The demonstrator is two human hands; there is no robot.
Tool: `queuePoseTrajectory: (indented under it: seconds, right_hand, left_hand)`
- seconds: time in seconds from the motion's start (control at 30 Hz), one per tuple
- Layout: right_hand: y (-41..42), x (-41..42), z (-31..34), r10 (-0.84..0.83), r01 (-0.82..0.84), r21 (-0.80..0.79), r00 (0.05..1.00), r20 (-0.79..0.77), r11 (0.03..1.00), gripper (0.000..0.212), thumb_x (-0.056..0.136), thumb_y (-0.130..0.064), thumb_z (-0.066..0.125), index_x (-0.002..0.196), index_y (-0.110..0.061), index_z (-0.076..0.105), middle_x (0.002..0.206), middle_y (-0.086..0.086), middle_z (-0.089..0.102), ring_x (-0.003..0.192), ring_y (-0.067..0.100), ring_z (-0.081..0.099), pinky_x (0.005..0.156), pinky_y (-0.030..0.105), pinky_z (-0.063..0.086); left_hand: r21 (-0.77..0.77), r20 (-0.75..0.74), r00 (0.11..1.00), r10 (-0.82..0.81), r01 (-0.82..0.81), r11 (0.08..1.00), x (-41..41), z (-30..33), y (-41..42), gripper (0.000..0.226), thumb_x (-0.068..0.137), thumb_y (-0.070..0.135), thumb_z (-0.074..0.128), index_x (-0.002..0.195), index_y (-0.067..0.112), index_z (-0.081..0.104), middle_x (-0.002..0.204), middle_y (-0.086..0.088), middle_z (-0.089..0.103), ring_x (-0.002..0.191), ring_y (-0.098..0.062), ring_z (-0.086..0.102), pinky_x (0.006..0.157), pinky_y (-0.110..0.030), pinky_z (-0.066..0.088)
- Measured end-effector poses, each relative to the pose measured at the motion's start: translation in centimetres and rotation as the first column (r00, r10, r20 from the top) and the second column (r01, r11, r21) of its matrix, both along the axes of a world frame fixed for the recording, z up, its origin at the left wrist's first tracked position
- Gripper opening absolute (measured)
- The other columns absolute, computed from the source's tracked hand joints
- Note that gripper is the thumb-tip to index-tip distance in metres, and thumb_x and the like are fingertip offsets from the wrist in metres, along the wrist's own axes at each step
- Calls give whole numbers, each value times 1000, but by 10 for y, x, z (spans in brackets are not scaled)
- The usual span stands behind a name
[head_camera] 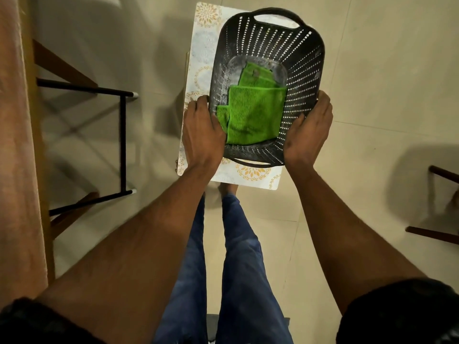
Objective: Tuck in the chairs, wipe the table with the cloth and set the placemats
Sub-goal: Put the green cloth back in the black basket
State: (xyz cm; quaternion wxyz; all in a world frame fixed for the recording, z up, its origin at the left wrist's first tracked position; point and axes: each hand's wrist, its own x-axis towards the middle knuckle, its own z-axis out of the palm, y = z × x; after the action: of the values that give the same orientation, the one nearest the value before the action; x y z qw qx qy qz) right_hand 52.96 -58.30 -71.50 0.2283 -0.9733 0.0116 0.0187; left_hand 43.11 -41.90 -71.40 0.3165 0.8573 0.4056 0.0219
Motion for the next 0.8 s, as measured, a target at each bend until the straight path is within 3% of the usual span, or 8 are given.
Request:
queuePoseTrajectory:
  seconds: [0.13,0.3,0.47,0.6,0.7,0.8]
  right_hand:
    - [-4,-1,-5,-1,1,1,1000,-8,1000,48,96,6,50,142,-2,53,134,14,62,123,31,57,104,30,38]
    - [-9,-3,-12,-23,24,14,1000,-11,1000,26,102,-1,47,125,3,58,114,18,68,104,37,62,82,33,37]
    - [-10,-2,-15,-72,71,47,997,12,996,23,104,-4,46,123,1,59,105,16,71,85,30,58,71,23,25]
    - [-11,-4,-16,-114,114,118,993,-10,986,21,105,-7,49,120,-1,63,98,8,71,74,19,45,68,23,25]
    - [-14,-2,-20,-147,159,147,985,-87,976,19,105,-13,52,113,-5,66,100,7,75,77,22,49,70,24,27]
    - [-25,0,-21,-135,148,191,988,-76,970,17,103,-14,54,105,-5,69,96,8,76,80,28,56,71,27,28]
  left_hand:
    - [0,-6,1000,-29,29,1000,-3,-1,-2,32,103,1,47,131,1,62,118,-16,67,110,-34,60,88,-37,40]
    - [-7,-30,1000,-7,7,1000,-1,-2,-3,31,102,-3,47,130,0,61,117,-17,67,110,-36,59,87,-39,40]
    - [-11,-43,999,30,-31,999,2,-2,-6,34,101,-6,49,132,2,61,119,-16,68,109,-32,60,85,-34,39]
    - [-17,-39,999,33,-34,999,2,-3,-6,32,101,-6,50,129,1,62,118,-16,68,108,-33,61,86,-35,40]
    - [-38,-12,1000,0,-1,999,0,-2,-5,29,101,-4,48,126,0,62,115,-16,68,106,-34,60,86,-38,42]
    - [-70,81,992,-98,104,992,-5,0,-3,32,111,17,39,126,2,63,114,-14,68,105,-32,60,89,-42,46]
